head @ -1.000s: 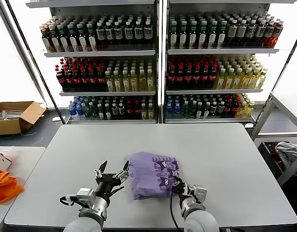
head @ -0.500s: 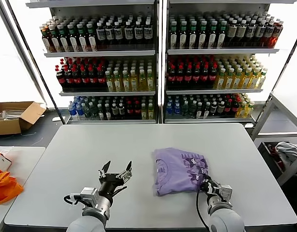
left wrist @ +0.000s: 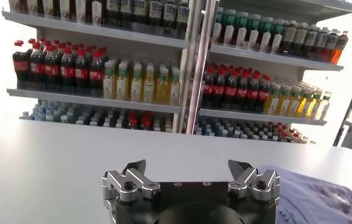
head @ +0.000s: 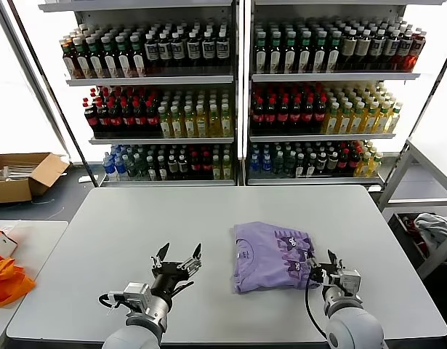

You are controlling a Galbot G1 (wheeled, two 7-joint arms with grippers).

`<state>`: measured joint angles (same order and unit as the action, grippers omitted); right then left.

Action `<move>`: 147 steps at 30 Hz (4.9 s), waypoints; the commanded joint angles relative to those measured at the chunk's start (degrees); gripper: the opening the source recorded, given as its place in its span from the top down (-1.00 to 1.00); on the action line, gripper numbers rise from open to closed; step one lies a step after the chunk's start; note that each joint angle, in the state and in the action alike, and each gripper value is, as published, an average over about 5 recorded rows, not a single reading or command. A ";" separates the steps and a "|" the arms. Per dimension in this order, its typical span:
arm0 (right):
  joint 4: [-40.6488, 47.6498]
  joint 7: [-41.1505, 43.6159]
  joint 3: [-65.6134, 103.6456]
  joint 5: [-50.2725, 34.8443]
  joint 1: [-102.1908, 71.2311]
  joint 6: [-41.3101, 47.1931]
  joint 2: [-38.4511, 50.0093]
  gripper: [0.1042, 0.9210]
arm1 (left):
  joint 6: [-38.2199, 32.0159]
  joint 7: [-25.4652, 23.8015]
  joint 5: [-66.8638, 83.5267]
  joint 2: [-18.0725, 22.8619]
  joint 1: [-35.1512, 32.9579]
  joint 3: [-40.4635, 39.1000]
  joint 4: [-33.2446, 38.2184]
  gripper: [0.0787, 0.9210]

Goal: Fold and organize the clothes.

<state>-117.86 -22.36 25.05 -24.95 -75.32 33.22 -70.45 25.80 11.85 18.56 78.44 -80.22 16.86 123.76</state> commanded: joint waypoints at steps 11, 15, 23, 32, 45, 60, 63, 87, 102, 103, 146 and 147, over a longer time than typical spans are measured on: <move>-6.04 8.54 0.14 20.71 -1.42 -7.47 4.14 -0.75 | -12.20 1.42 -18.69 1.81 -2.59 -0.30 -2.06 -0.77; -6.65 10.38 -3.72 12.89 -2.26 -4.54 3.53 -0.76 | -12.34 1.36 -18.92 2.94 -2.58 -1.00 -1.47 -0.77; 0.06 5.39 -15.65 8.84 0.57 -0.03 -0.32 -0.76 | -10.89 1.36 -16.83 1.70 -3.97 -0.27 -1.52 -0.77; 3.01 2.45 -18.11 5.99 0.66 0.14 0.83 -0.76 | -9.72 1.35 -15.21 1.83 -4.15 -0.48 -1.67 -0.77; 3.42 0.79 -17.74 0.08 0.48 0.17 0.90 -0.76 | -8.62 1.17 -13.79 1.42 -3.89 -0.37 -1.97 -0.77; 1.73 1.51 -14.91 -1.32 13.26 -1.25 -1.01 -0.76 | -8.30 0.82 -13.75 1.72 -4.47 -0.42 -1.78 -0.77; 8.79 1.25 -16.49 -0.17 18.10 -2.32 -2.62 -0.76 | -8.08 0.77 -13.73 1.72 -4.80 -0.20 -1.22 -0.77; 22.04 -3.92 -17.35 -1.64 18.68 -0.54 -8.85 -0.76 | -7.13 0.47 -12.57 1.26 -4.59 0.62 -1.37 -0.77; 0.86 2.04 -13.65 10.82 15.26 -4.29 -2.49 -0.76 | -9.70 1.30 -13.42 3.39 -4.97 1.71 1.13 -0.77; -0.68 2.73 -12.83 12.72 13.62 -4.26 -0.79 -0.76 | -10.28 1.53 -13.61 3.77 -5.03 2.03 1.69 -0.77; -6.54 -1.31 0.82 7.07 -5.47 -5.29 1.94 -0.76 | -15.84 -0.39 -11.50 4.82 -4.92 5.77 2.54 -0.77; -6.61 -1.27 1.14 7.42 -5.46 -5.16 2.05 -0.76 | -15.84 -0.35 -11.52 4.77 -4.78 5.98 2.48 -0.77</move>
<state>-123.42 -23.56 25.03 -18.14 -80.16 27.73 -68.33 10.16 11.80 6.88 83.07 -85.27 22.38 126.52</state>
